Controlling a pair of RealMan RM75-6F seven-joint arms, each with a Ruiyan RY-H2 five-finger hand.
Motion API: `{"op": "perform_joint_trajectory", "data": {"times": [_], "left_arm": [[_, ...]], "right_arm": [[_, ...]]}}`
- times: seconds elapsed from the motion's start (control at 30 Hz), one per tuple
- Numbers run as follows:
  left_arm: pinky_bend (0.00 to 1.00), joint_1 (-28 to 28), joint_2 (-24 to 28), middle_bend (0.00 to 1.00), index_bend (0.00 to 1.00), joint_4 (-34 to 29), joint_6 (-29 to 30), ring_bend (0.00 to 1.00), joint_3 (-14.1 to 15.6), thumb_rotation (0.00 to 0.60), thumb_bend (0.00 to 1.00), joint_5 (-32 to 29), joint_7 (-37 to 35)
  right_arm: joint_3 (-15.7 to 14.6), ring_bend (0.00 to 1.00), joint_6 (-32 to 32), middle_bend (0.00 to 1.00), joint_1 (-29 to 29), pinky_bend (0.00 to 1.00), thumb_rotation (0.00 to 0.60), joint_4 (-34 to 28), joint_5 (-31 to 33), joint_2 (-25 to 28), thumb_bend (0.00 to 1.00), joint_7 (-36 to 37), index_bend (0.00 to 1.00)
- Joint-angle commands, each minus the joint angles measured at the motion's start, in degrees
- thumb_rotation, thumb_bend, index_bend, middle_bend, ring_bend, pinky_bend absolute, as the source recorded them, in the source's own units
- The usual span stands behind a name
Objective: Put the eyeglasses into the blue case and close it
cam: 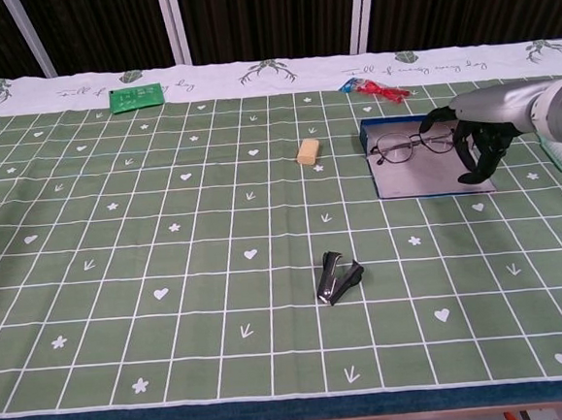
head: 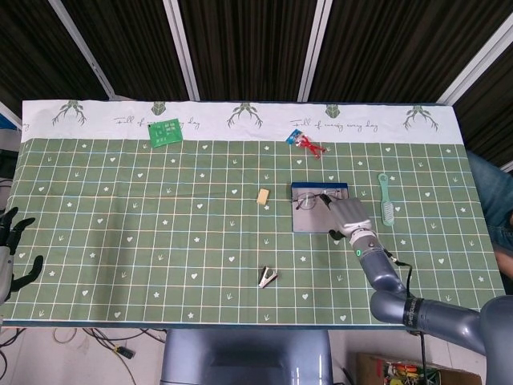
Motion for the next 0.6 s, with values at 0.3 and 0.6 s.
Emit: {"op": "perform_joint_trajectory", "data": {"times": [0.3, 0.6], "left_arm": [[0.0, 0.0, 0.0, 0.0, 0.15, 0.0, 0.0, 0.0, 0.0, 0.6, 0.38, 0.0, -0.1], [0.0, 0.0, 0.1, 0.0, 0.15, -0.1, -0.2, 0.0, 0.0, 0.6, 0.38, -0.2, 0.1]], "right_arm": [[0.1, 0.6, -0.5, 0.57, 0.4, 0.53, 0.6, 1.0, 1.0, -0.9, 0.4, -0.6, 0.12], [0.2, 0.6, -1.3, 0.57, 0.9, 0.53, 0.6, 1.8, 1.2, -1.6, 0.4, -0.8, 0.12]]}}
